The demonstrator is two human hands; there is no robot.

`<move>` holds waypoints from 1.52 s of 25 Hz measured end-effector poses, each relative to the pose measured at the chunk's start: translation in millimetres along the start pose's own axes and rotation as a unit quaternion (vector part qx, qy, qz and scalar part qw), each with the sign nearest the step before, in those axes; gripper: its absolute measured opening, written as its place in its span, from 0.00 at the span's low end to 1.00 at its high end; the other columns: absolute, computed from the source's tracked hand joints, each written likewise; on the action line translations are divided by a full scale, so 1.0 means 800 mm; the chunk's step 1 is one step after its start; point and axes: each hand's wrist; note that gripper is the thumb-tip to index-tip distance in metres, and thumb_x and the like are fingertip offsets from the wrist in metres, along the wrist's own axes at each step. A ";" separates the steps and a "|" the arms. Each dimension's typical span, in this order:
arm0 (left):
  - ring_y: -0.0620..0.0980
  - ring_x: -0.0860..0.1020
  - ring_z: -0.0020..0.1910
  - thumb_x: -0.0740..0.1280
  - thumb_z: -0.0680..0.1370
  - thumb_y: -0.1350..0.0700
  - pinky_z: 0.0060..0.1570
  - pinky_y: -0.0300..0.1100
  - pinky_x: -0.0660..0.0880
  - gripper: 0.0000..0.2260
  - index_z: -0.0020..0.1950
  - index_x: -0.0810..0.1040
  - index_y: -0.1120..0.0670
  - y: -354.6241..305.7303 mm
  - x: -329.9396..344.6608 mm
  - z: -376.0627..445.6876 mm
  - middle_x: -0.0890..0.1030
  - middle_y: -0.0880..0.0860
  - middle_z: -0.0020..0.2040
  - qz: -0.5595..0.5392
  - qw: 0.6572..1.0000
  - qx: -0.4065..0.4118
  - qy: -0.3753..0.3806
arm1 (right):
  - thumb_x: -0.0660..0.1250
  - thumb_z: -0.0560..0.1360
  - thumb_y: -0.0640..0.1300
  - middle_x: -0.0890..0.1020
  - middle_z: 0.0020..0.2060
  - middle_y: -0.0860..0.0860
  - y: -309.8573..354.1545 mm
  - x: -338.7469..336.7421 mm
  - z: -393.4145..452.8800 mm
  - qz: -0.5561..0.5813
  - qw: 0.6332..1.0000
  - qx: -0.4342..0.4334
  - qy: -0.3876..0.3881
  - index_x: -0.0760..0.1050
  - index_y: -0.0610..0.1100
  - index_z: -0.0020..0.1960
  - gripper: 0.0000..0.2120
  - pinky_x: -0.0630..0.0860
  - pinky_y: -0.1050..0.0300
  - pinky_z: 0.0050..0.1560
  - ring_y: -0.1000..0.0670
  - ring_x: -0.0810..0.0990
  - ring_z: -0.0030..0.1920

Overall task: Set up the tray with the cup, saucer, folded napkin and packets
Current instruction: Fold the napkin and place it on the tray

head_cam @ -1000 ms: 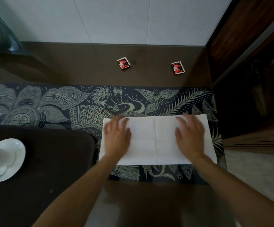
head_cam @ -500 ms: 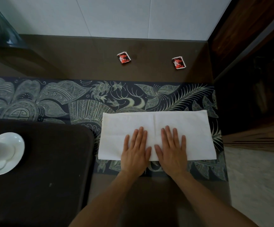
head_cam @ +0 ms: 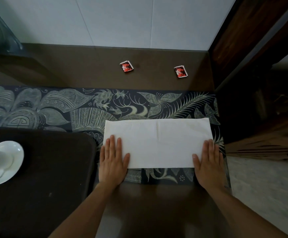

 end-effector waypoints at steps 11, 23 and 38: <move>0.62 0.66 0.70 0.68 0.74 0.51 0.62 0.60 0.69 0.38 0.78 0.50 0.49 -0.014 -0.065 0.015 0.56 0.58 0.78 -0.140 0.968 -0.209 0.023 | 0.39 0.80 0.63 0.43 0.79 0.47 0.017 -0.006 -0.029 -0.041 0.995 -0.088 0.034 0.38 0.57 0.78 0.29 0.47 0.35 0.75 0.41 0.39 0.78; 0.62 0.75 0.59 0.66 0.74 0.57 0.56 0.54 0.75 0.22 0.65 0.68 0.61 0.000 -0.091 0.079 0.75 0.61 0.62 -0.206 0.905 -0.352 0.120 | 0.38 0.79 0.63 0.44 0.79 0.48 -0.020 -0.007 -0.043 -0.018 0.999 -0.034 0.025 0.40 0.56 0.79 0.30 0.49 0.37 0.75 0.42 0.43 0.78; 0.62 0.78 0.54 0.73 0.70 0.65 0.55 0.56 0.75 0.20 0.61 0.75 0.62 -0.002 -0.123 0.081 0.79 0.61 0.59 -0.480 0.780 -0.399 0.052 | 0.40 0.80 0.62 0.47 0.79 0.46 -0.038 0.000 -0.044 0.001 0.999 -0.045 0.006 0.45 0.54 0.79 0.30 0.52 0.36 0.75 0.42 0.45 0.78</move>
Point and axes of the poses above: each hand's wrist, its own z-axis towards the middle knuckle, its own x-axis out of the palm, y = z × x
